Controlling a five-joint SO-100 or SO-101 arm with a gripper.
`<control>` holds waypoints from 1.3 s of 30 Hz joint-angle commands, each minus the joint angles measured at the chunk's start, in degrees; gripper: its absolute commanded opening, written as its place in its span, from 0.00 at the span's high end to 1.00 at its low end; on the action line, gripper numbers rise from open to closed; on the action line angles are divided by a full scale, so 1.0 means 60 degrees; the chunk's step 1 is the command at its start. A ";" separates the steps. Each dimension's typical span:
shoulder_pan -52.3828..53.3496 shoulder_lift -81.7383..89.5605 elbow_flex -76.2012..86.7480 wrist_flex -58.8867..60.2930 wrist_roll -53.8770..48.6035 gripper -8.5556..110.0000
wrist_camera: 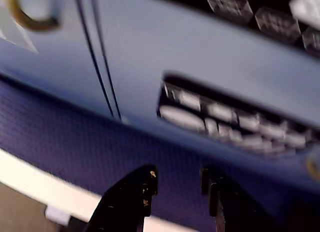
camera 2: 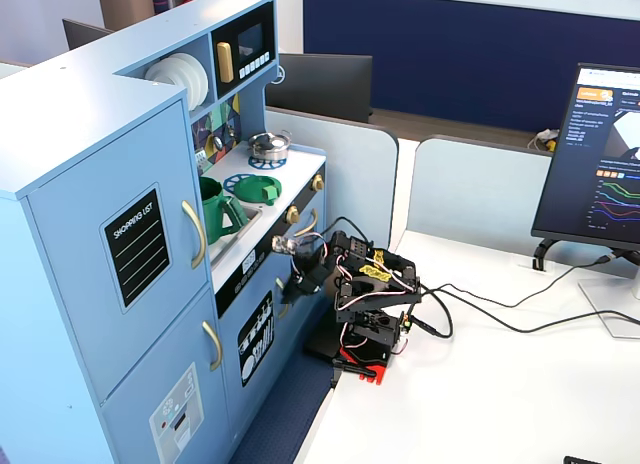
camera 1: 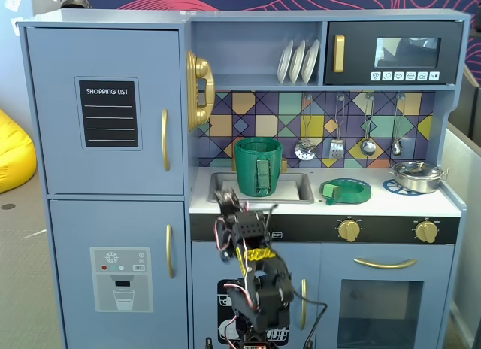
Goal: Close the left cabinet door
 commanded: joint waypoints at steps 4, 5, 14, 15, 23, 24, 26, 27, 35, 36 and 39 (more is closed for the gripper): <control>0.2007 0.0337 0.1362 0.1172 0.0776 0.93; 0.2183 0.0381 0.1538 0.1172 0.0894 0.93; 0.3018 0.1274 0.3179 0.1772 0.1392 0.93; 0.3018 0.1479 0.3340 0.1860 0.1436 0.93; 0.3032 0.2227 0.4497 0.2285 0.2021 0.93; 0.2856 0.2227 0.4497 0.2402 0.2256 0.93; 0.2651 0.2227 0.4512 0.2578 0.2520 0.93; 0.2637 0.2227 0.4512 0.2681 0.2549 0.93; 0.2534 0.2241 0.4512 0.2798 0.2373 0.91; 0.2461 0.2241 0.4512 0.2798 0.2373 0.90; 0.2432 0.2241 0.4512 0.2798 0.2373 0.90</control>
